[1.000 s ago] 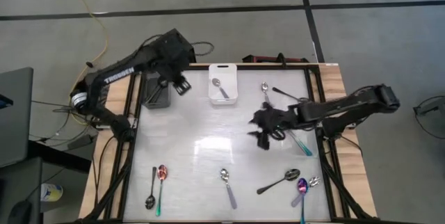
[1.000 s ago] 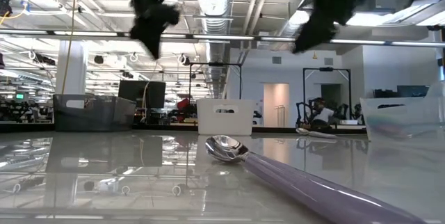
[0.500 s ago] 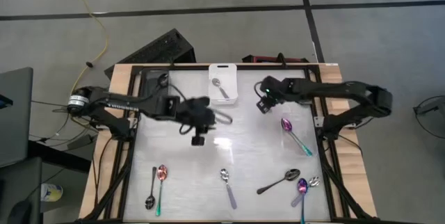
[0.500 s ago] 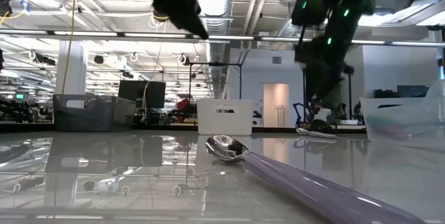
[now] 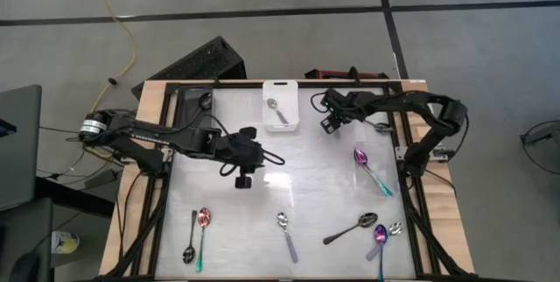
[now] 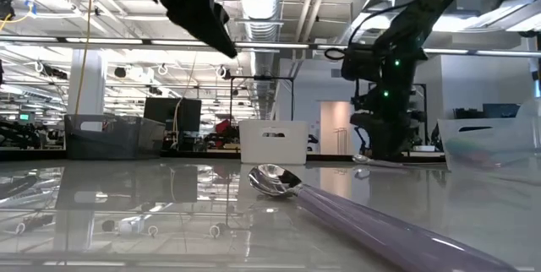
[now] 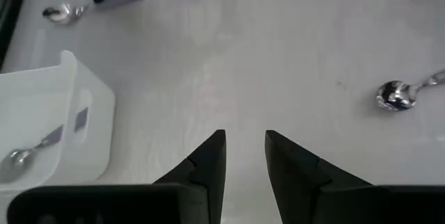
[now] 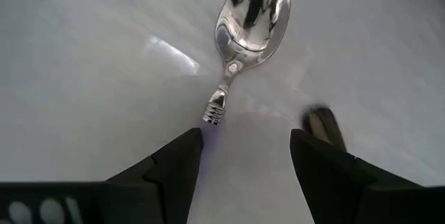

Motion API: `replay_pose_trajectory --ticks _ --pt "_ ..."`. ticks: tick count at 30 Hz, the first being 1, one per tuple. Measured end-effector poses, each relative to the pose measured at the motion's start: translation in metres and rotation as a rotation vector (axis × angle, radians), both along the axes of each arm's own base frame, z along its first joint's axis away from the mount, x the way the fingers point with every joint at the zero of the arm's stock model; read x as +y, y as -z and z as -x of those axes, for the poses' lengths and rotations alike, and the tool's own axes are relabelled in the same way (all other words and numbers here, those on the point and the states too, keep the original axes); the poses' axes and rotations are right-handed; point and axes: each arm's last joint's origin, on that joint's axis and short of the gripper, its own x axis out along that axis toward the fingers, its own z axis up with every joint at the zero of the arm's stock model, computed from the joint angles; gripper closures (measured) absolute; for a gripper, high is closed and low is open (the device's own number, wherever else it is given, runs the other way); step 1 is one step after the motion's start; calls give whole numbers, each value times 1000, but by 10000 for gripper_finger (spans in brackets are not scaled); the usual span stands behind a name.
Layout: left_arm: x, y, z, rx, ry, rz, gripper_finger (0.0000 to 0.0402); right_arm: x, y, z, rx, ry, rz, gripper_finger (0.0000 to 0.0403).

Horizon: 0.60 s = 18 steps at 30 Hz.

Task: Sort silverware by color (type)
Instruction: Put the purple spoon into the white bin

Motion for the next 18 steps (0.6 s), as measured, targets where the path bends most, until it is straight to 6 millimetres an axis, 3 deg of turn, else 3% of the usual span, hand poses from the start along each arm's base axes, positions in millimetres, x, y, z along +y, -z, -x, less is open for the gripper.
replay_pose_trajectory --ticks 6,13,18 --pt "2 -7 32 -161 -8 21 314 3 -1 -4 -36 -23 1 154" --pt "5 3 75 -383 -36 86 314 4 -11 -3 -74 -25 25 154" --pt "7 9 90 -455 -46 114 314 -3 -8 -11 -133 -19 61 154"
